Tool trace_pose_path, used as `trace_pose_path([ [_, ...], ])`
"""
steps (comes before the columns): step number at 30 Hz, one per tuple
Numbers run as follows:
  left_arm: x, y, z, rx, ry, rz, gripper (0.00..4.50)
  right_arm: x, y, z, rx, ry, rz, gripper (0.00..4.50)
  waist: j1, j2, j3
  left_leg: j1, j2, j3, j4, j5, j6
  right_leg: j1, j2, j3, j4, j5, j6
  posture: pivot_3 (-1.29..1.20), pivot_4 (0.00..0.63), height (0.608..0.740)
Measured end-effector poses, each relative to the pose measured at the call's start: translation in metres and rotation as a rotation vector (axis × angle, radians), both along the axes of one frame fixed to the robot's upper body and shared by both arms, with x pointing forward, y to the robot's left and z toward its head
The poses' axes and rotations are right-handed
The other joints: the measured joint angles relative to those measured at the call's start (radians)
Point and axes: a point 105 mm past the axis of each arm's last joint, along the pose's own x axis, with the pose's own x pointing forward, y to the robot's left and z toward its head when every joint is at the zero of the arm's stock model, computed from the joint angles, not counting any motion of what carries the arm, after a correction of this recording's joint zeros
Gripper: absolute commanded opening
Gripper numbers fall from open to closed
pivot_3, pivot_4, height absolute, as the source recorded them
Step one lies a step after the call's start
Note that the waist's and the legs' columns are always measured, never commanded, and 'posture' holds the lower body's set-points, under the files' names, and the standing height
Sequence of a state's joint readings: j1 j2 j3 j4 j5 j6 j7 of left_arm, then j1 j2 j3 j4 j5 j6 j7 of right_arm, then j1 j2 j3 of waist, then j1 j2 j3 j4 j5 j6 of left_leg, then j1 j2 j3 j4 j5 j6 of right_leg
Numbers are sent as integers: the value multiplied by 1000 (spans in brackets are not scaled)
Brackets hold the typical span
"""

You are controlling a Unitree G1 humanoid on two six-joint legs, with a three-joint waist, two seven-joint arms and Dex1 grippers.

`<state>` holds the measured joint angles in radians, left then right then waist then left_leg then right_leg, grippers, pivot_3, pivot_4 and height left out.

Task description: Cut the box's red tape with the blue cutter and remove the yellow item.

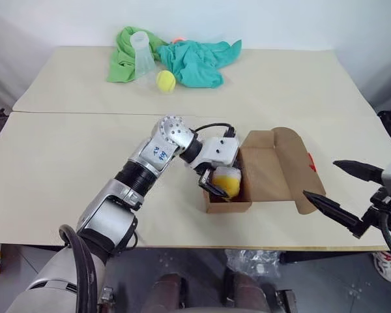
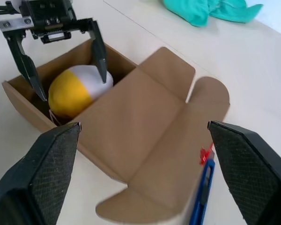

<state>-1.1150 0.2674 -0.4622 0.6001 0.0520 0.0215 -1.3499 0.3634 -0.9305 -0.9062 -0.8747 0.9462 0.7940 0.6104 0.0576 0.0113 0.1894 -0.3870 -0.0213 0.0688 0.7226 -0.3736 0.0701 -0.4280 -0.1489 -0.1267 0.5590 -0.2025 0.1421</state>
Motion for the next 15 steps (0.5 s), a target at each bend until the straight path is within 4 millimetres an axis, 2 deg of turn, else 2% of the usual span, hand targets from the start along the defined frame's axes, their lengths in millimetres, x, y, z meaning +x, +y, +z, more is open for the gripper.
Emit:
trace_pose_path([
  [2,0,-2,-1,19,-22,-10,4478,-2,1,2,-10,-16,1,4500,-1,0,0,0,0,0,0,0,0,0,0,0,0,0,0,0,150,740],
  [4,0,-4,-2,30,-36,-24,4088,-4,3,0,-10,-17,6,4500,0,0,0,0,0,0,0,0,0,0,0,0,0,0,0,0,150,740],
  [11,1,-9,-5,37,-12,-25,2060,-5,5,0,-18,-30,3,4500,0,0,0,0,0,0,0,0,0,0,0,0,0,0,0,0,150,740],
  [15,3,-10,3,36,-12,-25,901,-5,4,0,-23,-32,-3,4500,0,0,0,0,0,0,1,0,1,0,0,0,0,0,0,0,150,740],
])
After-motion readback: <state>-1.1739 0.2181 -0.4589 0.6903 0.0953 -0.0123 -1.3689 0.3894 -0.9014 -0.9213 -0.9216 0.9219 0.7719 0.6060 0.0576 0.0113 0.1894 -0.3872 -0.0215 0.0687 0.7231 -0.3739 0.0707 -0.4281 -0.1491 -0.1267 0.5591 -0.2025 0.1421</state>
